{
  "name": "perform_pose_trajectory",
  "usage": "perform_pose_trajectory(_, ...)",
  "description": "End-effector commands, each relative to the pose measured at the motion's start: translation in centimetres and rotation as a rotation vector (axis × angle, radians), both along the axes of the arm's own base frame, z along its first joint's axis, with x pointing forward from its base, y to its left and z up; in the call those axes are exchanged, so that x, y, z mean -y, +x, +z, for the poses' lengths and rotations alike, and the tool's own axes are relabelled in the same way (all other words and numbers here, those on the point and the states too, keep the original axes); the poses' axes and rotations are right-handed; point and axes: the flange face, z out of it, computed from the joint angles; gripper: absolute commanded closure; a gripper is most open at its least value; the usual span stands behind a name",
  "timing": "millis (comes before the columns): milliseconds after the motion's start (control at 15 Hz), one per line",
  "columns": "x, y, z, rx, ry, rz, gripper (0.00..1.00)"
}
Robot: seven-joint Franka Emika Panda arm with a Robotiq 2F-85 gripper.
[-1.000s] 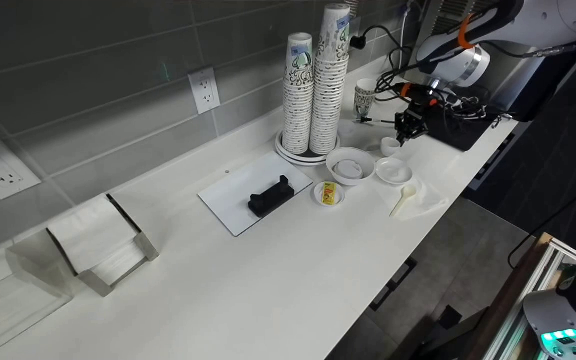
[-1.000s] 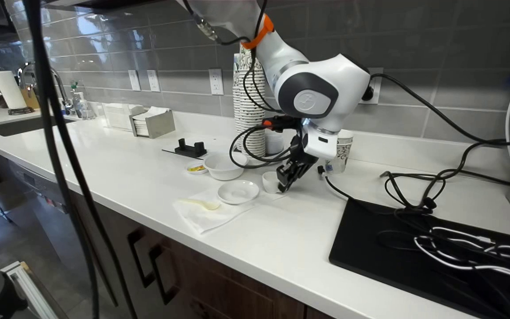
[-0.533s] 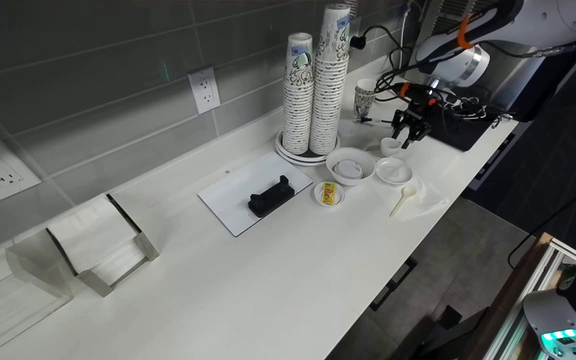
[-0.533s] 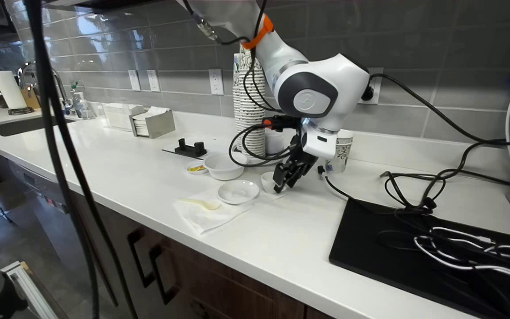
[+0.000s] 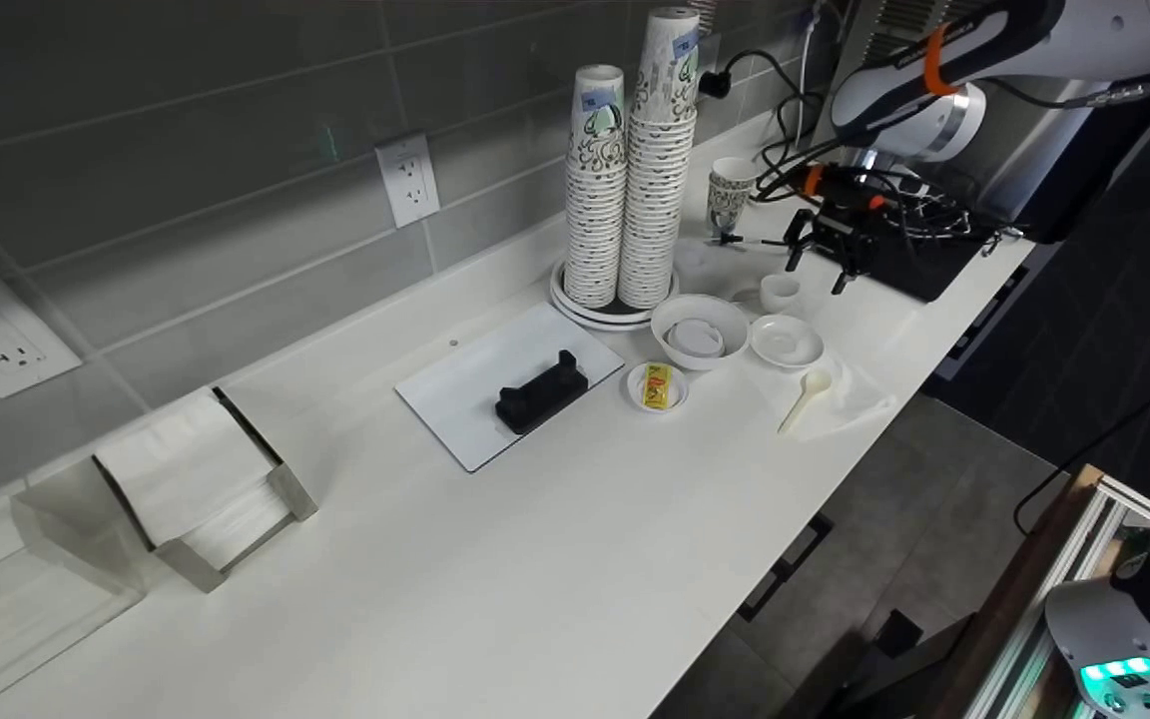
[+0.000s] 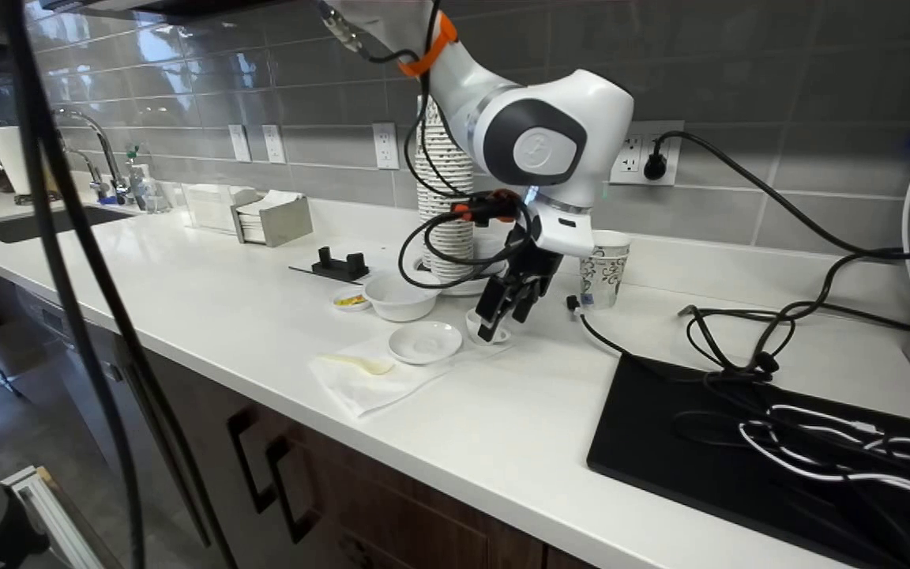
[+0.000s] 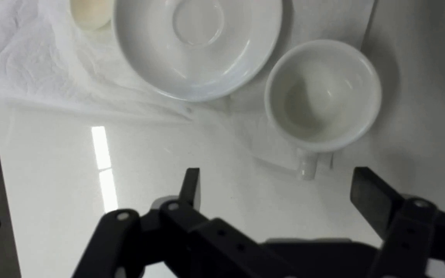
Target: Pick up the white tea cup and put it on the kitchen counter
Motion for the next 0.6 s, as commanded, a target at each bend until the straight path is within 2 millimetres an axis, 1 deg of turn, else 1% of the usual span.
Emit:
perform_pose_trajectory(0,-1.9,-2.8,2.5,0.008,-0.056,0.073,0.0)
perform_pose_trajectory(133,-3.0,-4.4,3.4,0.015,-0.106,0.103,0.0)
perform_pose_trajectory(267,-4.1,-6.0,4.8,0.068,-0.213,0.153,0.0)
perform_pose_trajectory(400,-5.5,-7.6,5.5,0.084,-0.305,0.237,0.0)
perform_pose_trajectory(533,-7.4,-9.6,5.9,0.069,-0.354,0.377,0.0)
